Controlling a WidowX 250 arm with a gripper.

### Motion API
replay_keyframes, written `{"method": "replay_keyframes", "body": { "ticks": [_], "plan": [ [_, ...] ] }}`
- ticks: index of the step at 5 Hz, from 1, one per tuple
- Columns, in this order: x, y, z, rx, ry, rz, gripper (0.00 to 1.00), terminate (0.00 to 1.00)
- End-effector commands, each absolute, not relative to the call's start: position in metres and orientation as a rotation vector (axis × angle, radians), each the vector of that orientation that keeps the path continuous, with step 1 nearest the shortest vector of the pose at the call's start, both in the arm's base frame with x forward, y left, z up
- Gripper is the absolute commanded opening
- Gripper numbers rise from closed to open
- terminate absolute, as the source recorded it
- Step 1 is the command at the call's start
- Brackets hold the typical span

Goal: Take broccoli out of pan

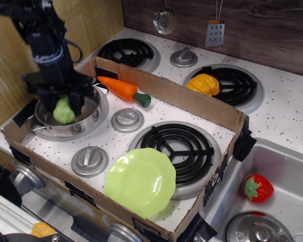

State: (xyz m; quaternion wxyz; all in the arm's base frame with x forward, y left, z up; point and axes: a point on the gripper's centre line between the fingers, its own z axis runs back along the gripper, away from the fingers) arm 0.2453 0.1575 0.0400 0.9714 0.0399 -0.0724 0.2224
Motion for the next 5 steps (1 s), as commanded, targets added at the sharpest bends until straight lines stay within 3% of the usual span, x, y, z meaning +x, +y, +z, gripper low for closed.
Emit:
{"method": "replay_keyframes", "body": {
  "ticks": [1, 2, 3, 5],
  "plan": [
    [0.276, 0.144, 0.103, 0.177, -0.242, 0.431, 0.0, 0.0],
    [0.279, 0.11, 0.117, 0.158, -0.253, 0.494, 0.0, 0.0],
    [0.279, 0.07, 0.116, 0.123, -0.26, 0.558, 0.0, 0.0],
    [0.308, 0.022, 0.107, 0.085, -0.22, 0.552, 0.0, 0.0]
  ]
}}
